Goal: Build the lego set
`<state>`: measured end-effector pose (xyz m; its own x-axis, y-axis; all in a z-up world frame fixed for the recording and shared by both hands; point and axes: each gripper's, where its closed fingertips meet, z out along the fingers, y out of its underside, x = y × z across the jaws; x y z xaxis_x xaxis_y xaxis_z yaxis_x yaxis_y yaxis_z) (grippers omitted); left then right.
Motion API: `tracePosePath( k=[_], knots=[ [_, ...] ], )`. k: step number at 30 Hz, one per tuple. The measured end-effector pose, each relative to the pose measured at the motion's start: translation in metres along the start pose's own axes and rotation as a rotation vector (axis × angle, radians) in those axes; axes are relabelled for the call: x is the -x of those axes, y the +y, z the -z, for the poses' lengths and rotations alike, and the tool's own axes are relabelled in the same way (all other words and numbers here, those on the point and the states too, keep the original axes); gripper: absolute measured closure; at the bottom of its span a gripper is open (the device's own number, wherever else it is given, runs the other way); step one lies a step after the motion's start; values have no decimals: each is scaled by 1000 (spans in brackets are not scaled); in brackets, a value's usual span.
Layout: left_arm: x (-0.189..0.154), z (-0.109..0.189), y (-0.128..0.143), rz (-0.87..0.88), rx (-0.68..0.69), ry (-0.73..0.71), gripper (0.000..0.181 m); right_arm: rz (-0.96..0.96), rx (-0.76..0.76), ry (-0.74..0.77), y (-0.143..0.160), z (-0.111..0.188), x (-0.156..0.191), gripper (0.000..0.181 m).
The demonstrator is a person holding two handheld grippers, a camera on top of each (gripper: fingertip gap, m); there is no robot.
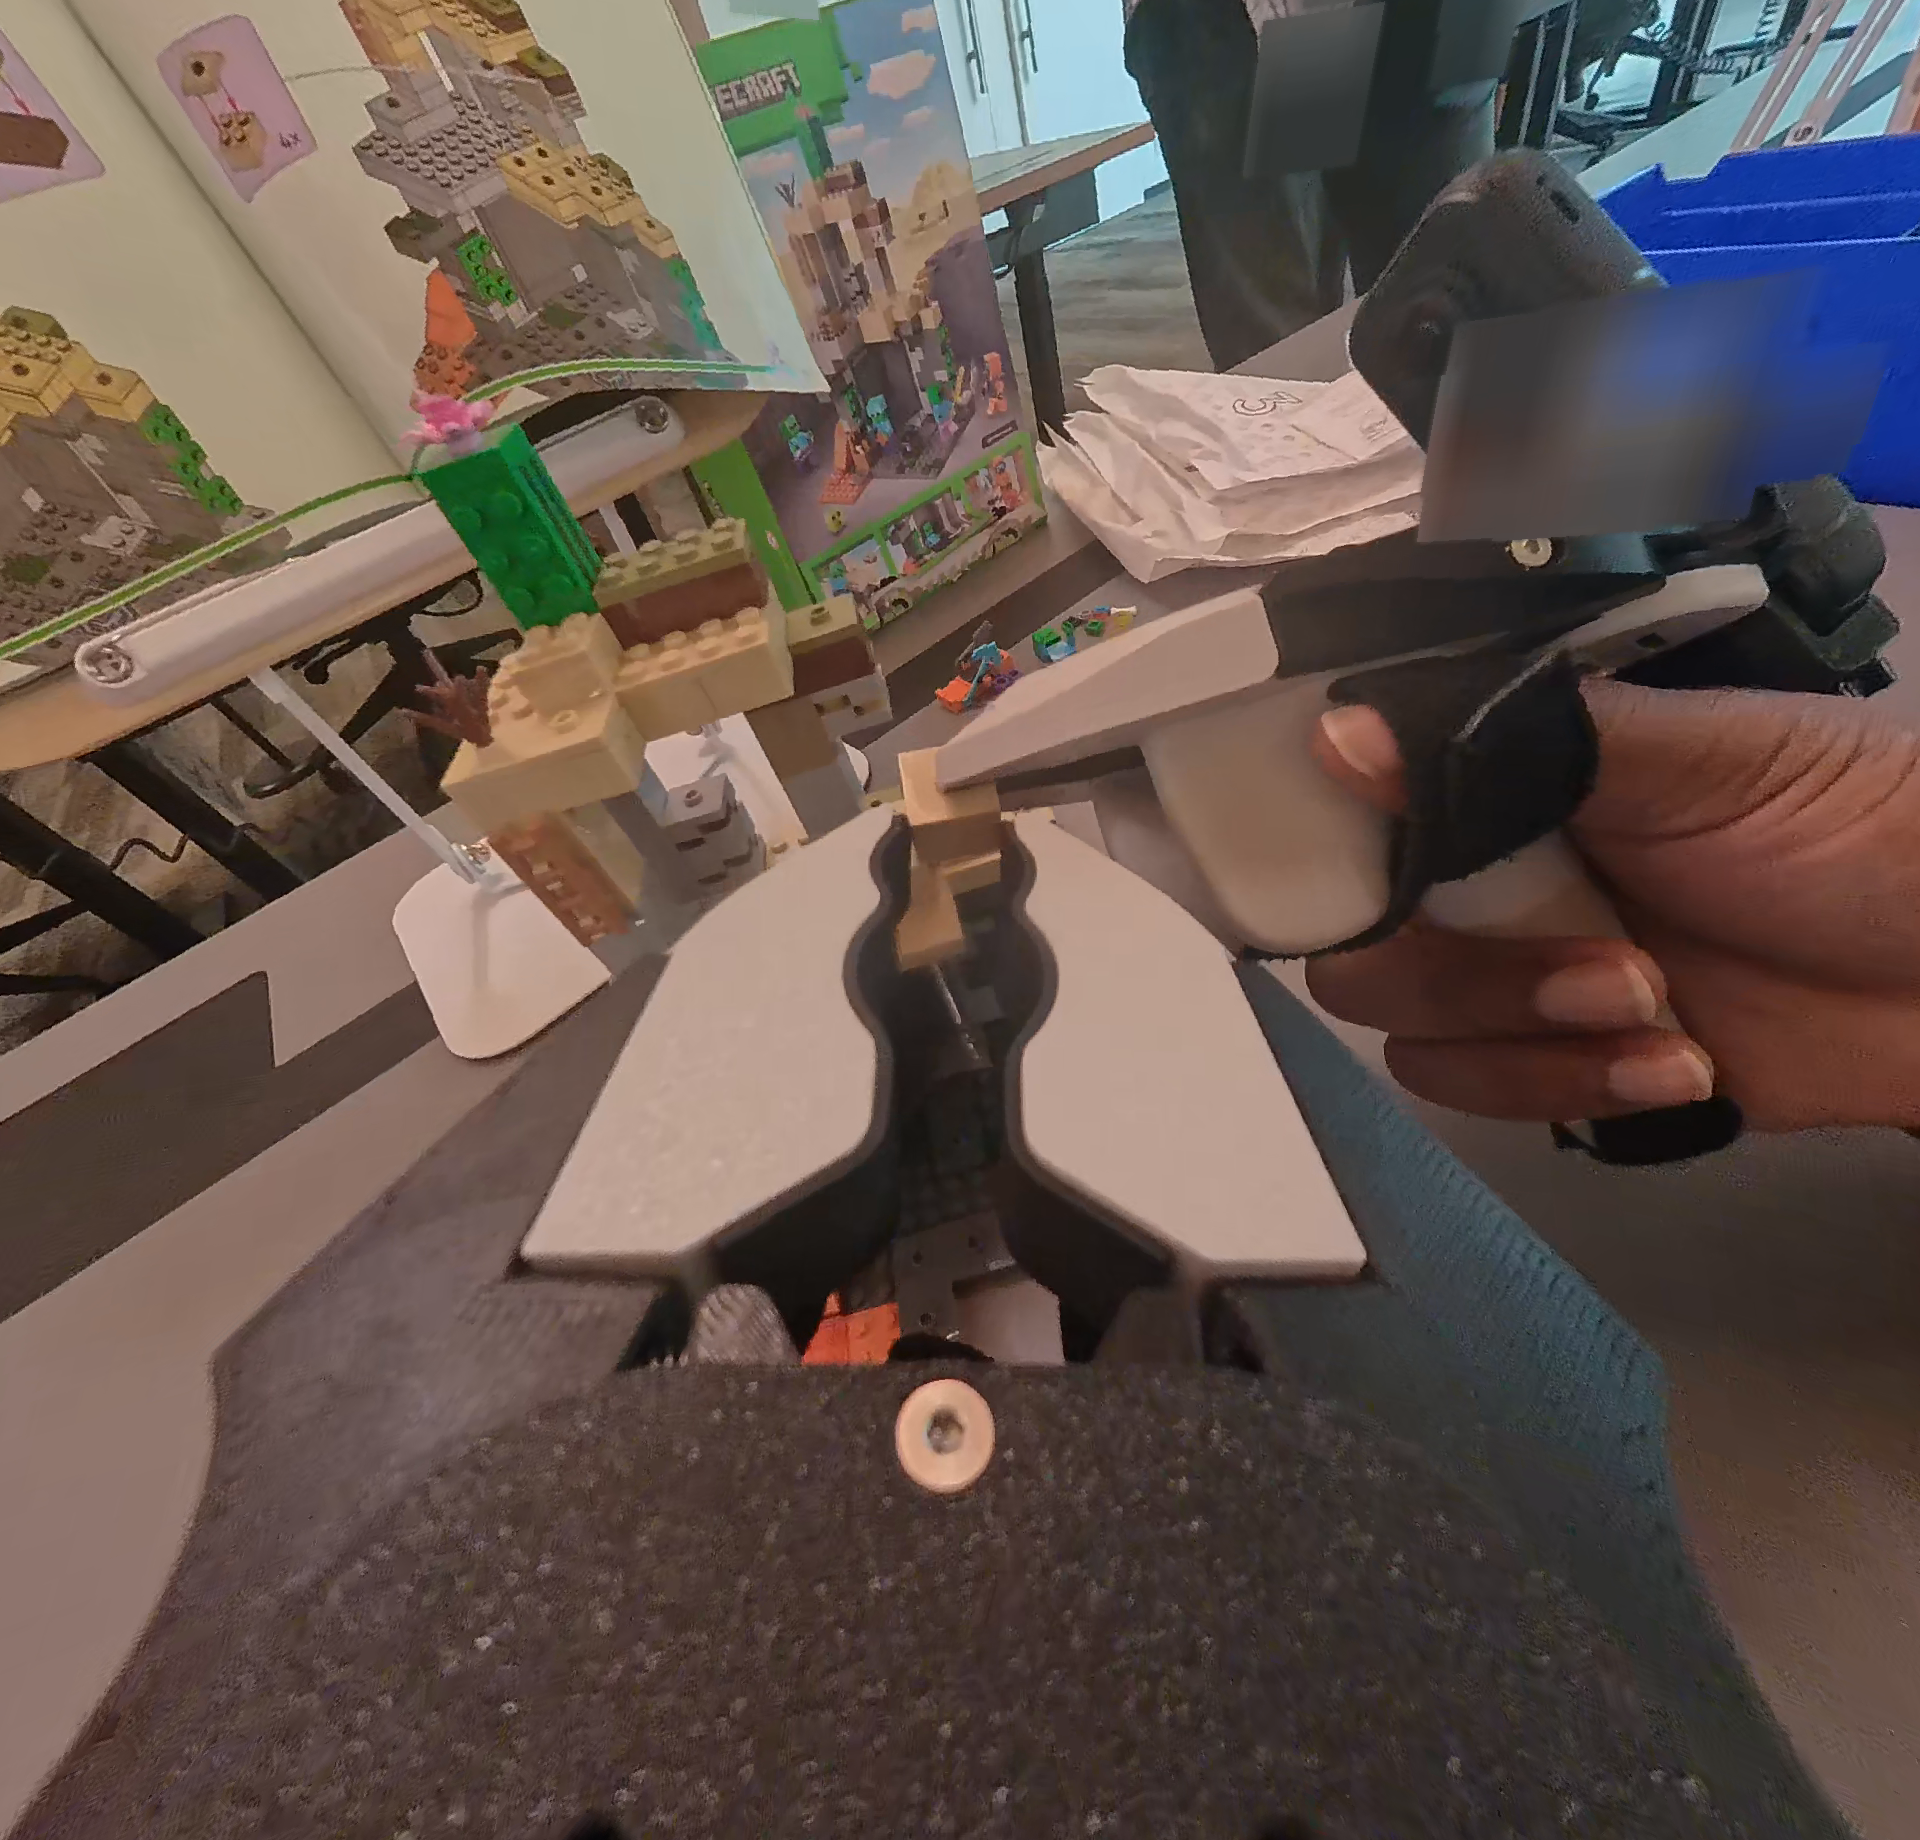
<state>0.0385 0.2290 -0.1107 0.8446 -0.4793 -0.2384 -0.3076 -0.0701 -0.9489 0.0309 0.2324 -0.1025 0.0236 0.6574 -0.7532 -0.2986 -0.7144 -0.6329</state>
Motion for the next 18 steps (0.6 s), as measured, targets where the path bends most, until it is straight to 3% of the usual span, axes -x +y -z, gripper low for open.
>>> tracePosePath(
  k=[3,6,11,14,18],
  knots=[
    [3,-1,3,1,11,-4,165,125,68,43,0,0,-5,161],
    [11,3,9,6,24,-21,166,390,161,153,-8,4,-16,167],
    [25,9,15,28,30,-42,166,872,465,428,-11,8,-50,180],
    [30,14,18,23,31,-49,166,989,592,542,-13,8,-60,181],
    [36,21,22,36,33,-46,166,948,727,563,-5,5,-65,181]
  ],
)
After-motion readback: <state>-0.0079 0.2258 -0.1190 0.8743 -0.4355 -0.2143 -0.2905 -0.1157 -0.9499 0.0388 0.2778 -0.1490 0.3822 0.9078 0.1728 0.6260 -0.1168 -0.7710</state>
